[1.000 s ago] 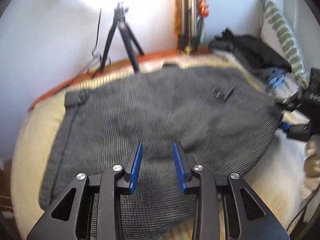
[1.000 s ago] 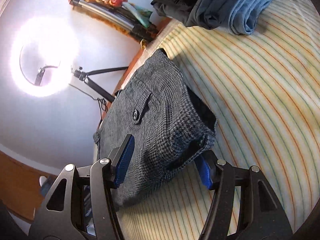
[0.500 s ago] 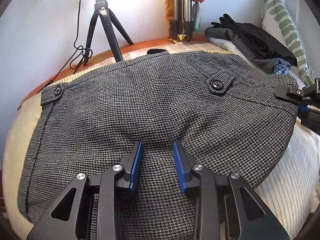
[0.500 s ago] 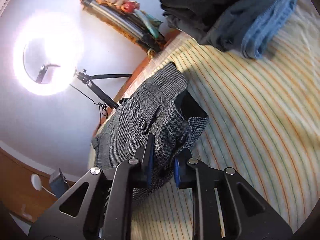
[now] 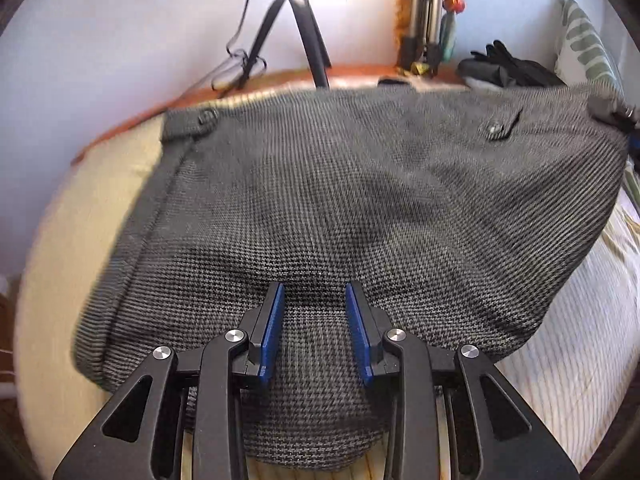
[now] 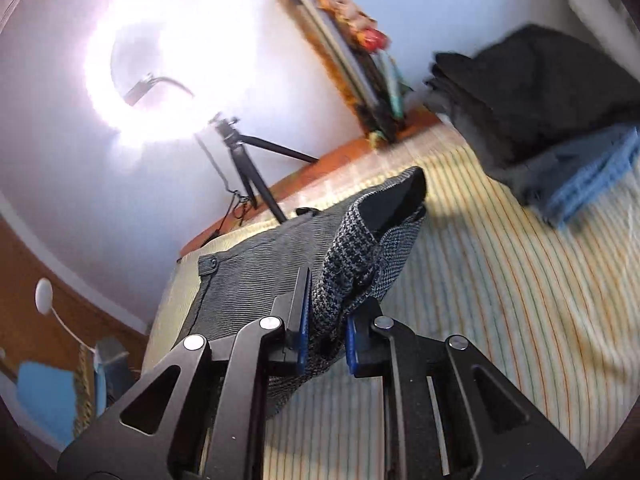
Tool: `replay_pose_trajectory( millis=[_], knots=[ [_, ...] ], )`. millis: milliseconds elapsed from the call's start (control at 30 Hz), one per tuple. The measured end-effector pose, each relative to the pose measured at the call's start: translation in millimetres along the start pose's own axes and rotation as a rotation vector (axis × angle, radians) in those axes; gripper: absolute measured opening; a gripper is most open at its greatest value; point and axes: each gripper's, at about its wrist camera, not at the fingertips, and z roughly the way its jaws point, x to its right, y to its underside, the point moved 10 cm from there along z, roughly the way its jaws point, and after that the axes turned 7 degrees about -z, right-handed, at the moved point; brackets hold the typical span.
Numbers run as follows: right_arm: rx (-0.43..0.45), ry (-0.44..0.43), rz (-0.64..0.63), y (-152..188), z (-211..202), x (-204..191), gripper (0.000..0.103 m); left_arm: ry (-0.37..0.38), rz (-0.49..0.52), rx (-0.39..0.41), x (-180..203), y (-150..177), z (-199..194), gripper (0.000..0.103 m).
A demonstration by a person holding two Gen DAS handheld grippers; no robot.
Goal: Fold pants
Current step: 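Grasp the trouser waistband end with the right gripper and lift it over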
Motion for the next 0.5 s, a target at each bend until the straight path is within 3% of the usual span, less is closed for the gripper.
replay_pose_trajectory(
  millis=[100,233,367,500],
  knots=[
    [-0.009,0.002,-0.062,-4,0,-19,0.015,0.035,-0.035,0.015,-4,-6,-16,0.030],
    [-0.010,-0.002,-0.157,-11,2,-48,0.015,0.048,-0.121,0.114,-38,-24,-61,0.030],
    [-0.012,-0.008,-0.244,-14,9,-79,0.015,0.002,-0.214,0.185,-88,-27,-90,0.030],
    [-0.027,-0.020,-0.352,-12,21,-121,0.015,-0.028,-0.338,0.200,-136,-20,-96,0.030]
  ],
)
